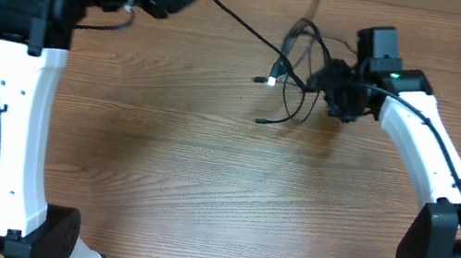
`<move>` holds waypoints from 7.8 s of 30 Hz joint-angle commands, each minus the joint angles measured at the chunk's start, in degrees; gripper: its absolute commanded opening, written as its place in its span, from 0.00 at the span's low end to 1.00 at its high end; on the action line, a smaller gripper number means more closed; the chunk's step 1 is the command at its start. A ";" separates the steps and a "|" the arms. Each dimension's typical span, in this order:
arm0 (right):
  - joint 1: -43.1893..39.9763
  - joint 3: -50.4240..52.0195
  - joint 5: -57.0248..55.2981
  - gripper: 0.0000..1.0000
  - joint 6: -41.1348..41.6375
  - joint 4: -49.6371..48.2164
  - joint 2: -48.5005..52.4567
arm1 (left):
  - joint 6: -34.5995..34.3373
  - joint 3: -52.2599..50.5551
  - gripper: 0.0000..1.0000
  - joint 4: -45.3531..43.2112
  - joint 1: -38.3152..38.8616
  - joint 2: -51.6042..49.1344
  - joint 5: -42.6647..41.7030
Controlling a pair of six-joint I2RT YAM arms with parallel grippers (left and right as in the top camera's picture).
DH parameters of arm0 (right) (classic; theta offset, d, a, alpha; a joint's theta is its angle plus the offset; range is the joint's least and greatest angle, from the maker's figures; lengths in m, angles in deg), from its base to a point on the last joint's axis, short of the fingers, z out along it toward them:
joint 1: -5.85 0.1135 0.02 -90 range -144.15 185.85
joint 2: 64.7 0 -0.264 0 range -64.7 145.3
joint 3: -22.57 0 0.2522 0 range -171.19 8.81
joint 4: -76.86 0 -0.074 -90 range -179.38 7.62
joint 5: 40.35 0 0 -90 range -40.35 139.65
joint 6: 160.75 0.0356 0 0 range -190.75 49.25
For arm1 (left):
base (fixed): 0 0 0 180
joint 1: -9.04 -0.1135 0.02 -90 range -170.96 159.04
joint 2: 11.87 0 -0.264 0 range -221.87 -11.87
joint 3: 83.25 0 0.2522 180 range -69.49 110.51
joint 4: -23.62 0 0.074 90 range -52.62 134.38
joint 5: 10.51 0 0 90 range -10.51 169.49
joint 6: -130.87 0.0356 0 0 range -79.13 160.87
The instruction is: Untangle cables
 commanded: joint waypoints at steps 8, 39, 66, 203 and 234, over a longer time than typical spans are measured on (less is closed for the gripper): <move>-3.21 -0.87 -5.16 0.43 -5.68 7.50 0.07 | -0.24 2.56 0.04 5.40 -5.88 2.86 27.32; -7.80 -17.22 20.55 1.00 -32.00 24.37 -1.70 | 23.30 2.91 0.63 32.50 -2.05 -22.91 25.88; -7.82 -17.22 20.63 1.00 -32.24 25.16 -1.70 | 42.86 3.15 0.04 15.06 8.79 -47.95 24.48; 12.24 -18.45 -12.15 0.79 1.03 4.11 -0.22 | -8.94 35.76 0.04 27.58 8.13 -26.32 8.22; 4.42 -18.78 33.05 1.00 -49.77 14.19 -0.46 | -8.55 35.76 0.04 14.14 -4.59 -18.58 -8.33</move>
